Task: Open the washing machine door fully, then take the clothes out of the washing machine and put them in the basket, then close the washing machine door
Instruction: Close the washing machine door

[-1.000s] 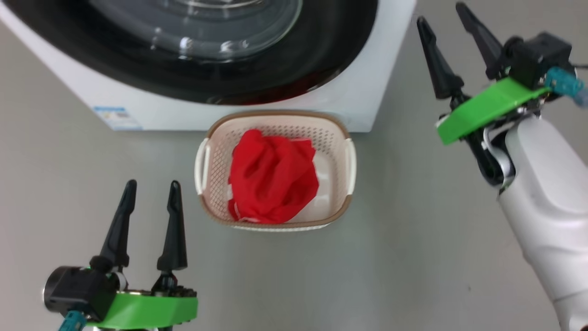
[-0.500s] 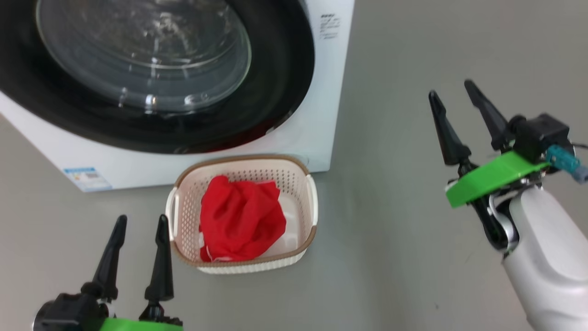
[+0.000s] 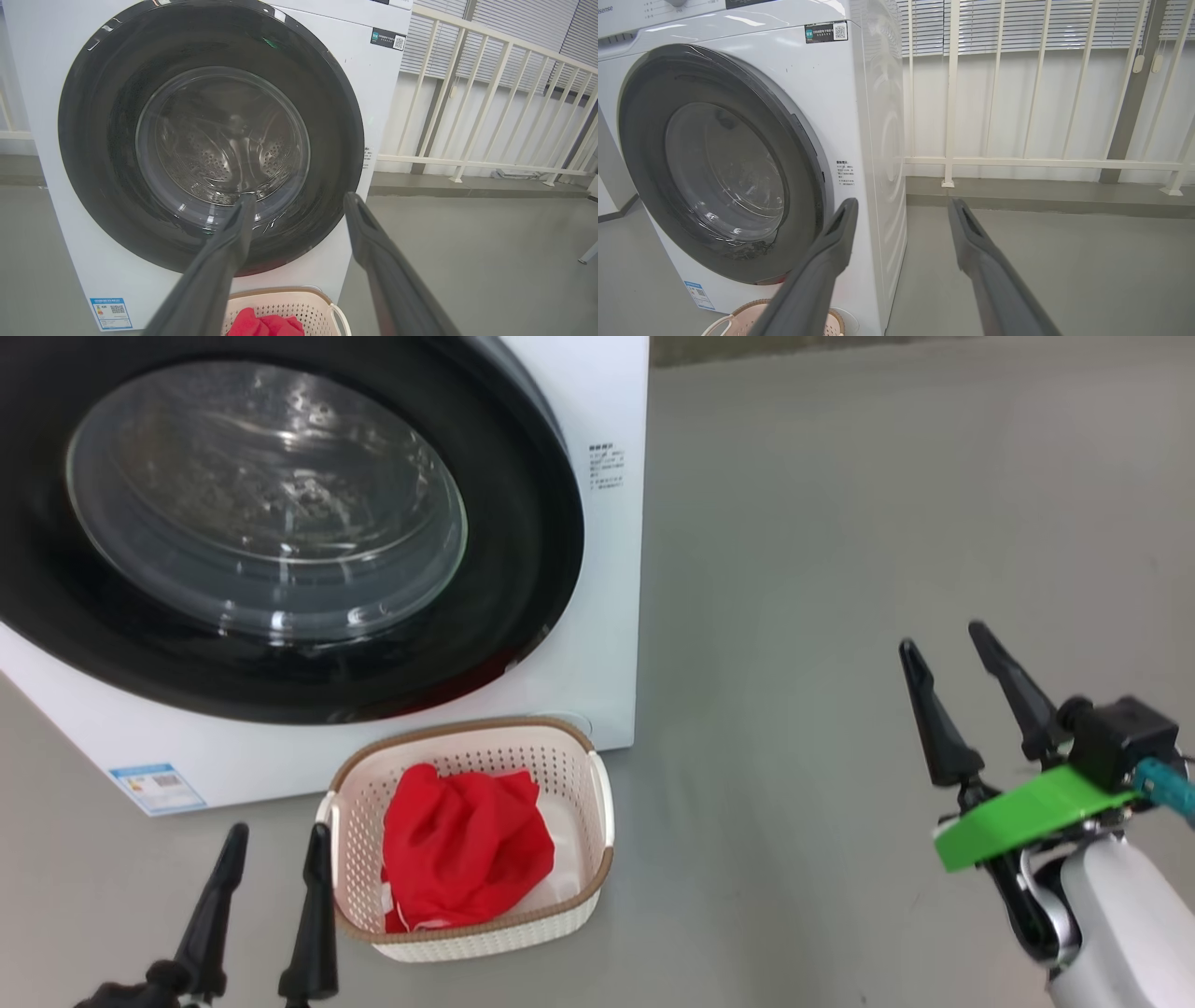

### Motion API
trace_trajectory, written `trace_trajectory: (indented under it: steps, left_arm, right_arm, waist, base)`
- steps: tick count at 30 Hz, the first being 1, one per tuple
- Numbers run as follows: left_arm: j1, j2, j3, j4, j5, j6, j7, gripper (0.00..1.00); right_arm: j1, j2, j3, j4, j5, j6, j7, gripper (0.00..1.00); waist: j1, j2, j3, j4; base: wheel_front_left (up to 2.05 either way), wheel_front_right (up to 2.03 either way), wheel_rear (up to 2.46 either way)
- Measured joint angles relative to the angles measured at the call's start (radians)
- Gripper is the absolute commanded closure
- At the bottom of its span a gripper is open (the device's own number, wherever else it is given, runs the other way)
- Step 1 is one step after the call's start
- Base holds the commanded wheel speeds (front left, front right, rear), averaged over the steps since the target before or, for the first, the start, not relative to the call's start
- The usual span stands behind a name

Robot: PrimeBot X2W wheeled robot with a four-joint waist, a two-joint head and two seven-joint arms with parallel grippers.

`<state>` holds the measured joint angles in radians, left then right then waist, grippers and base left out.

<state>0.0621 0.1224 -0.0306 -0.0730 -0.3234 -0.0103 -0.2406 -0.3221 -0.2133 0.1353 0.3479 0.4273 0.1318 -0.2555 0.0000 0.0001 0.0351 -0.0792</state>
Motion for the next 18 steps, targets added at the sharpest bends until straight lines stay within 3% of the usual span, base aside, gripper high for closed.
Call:
trace_trajectory:
  steps: [18]
  left_arm:
    - [0.107,0.040,0.062,0.011,-0.014,-0.009,-0.008,0.00]
  right_arm:
    - [0.189,0.026,-0.052,-0.133,-0.041,0.000,0.000,0.00]
  waist:
    - [0.0000,0.0000,-0.091,-0.004]
  base:
    - [0.00,0.00,0.00]
